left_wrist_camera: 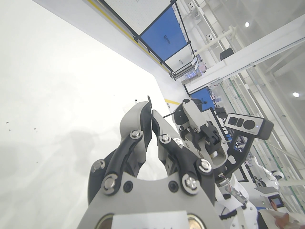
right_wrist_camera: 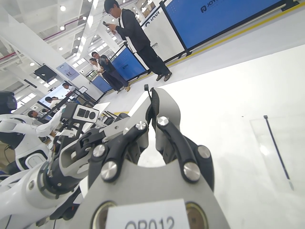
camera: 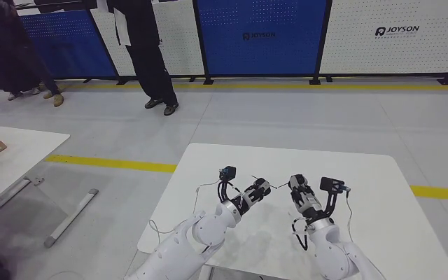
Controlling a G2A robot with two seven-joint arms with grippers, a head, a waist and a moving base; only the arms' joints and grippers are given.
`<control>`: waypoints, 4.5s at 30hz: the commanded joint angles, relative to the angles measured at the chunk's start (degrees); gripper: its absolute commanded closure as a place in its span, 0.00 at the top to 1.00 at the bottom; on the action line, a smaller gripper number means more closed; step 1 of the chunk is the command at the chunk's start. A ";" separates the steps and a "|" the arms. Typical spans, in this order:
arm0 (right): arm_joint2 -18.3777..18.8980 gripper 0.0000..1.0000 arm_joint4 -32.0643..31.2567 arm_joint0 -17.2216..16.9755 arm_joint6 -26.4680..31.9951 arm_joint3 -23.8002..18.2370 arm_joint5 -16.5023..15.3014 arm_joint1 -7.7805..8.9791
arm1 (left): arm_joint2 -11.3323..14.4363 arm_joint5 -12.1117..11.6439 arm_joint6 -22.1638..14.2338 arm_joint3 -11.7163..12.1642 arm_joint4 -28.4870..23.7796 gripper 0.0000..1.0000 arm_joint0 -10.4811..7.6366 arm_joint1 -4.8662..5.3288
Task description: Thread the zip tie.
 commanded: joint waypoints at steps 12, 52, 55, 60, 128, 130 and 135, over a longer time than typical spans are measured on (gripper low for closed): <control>-0.27 0.00 -1.22 0.83 1.05 0.82 0.56 -0.81 | 0.00 0.00 0.00 0.00 0.00 0.00 0.00 0.00; 1.05 0.00 0.38 -0.22 2.71 0.73 0.34 -2.07 | -0.07 -0.84 0.53 -0.06 -0.39 0.00 0.27 -0.13; 0.42 0.00 2.09 0.09 1.70 1.83 0.77 -2.55 | -0.27 -1.90 0.72 0.00 -1.69 0.00 0.51 -0.31; -0.62 0.00 3.92 0.79 2.05 2.97 0.63 -3.14 | -0.47 -2.49 1.00 -0.06 -2.03 0.00 0.82 -0.51; 2.46 0.00 0.25 -2.30 0.03 0.34 3.54 -4.88 | 0.80 -0.10 3.75 0.05 3.48 0.00 0.94 -0.96; 2.55 0.00 0.05 -2.36 0.25 0.26 3.55 -4.91 | 0.80 -0.10 3.75 0.05 3.48 0.00 0.94 -0.96; 2.37 0.00 -0.56 -2.33 0.70 0.20 3.70 -5.09 | 0.80 -0.10 3.75 0.05 3.48 0.00 0.94 -0.96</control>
